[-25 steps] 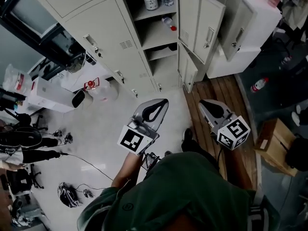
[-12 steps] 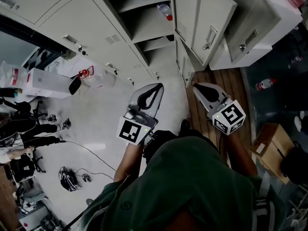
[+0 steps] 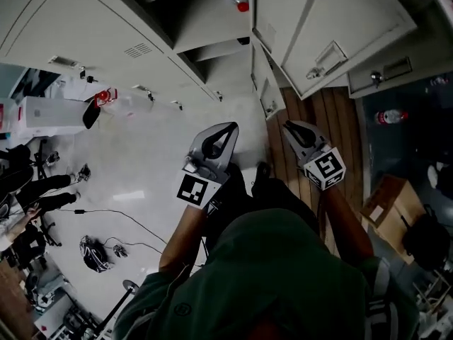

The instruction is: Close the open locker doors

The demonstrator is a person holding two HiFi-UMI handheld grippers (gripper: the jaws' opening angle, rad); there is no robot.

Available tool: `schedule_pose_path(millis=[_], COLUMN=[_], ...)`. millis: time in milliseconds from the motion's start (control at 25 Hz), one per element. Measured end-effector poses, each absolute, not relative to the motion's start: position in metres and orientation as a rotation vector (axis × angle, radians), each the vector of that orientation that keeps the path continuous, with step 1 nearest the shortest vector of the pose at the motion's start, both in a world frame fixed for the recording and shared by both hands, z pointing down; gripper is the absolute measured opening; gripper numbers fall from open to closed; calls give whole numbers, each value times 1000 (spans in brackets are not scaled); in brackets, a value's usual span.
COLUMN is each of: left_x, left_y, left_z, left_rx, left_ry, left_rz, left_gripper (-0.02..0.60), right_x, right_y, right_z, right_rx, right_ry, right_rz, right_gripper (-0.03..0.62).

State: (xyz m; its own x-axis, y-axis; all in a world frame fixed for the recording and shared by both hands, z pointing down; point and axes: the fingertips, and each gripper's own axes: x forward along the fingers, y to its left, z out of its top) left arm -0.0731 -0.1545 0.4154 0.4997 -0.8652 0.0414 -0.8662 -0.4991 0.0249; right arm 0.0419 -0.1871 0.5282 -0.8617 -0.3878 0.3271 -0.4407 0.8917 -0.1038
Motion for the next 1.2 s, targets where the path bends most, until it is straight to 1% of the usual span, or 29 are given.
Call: schedule_pose_path(millis=[200, 240, 280, 320, 480, 600, 760, 920, 1200], left_x=[-62, -60, -57, -55, -49, -50, -61, -89, -158], left_y=[-174, -178, -181, -184, -193, -197, -200, -201, -203], left_z=[476, 489, 503, 516, 562, 587, 607, 612, 614], left_rx=[2714, 2721, 2729, 2741, 2755, 2749, 2723, 2673, 2515], left_ry=[-1496, -1478, -1460, -1442, -1389, -1366, -1382, -1466, -1608], left_rz=[89, 103, 119, 138, 185, 186, 197, 194, 116], left_gripper=[2, 6, 9, 17, 81, 100, 98, 97, 42], right_x=[59, 60, 59, 57, 44, 37, 22, -9, -96], right_y=[-204, -208, -211, -215, -223, -224, -221, -210, -201], right_z=[610, 627, 642, 655, 691, 709, 710, 709, 704], right_rx=[639, 633, 625, 615, 572, 547, 539, 501, 413], right_ry=[-2655, -2638, -2624, -2613, -2586, -2561, -2560, -2579, -2645], right_rz=[298, 305, 312, 317, 301, 255, 182, 204, 237], right_gripper=[11, 26, 72, 101, 112, 115, 115, 104, 94])
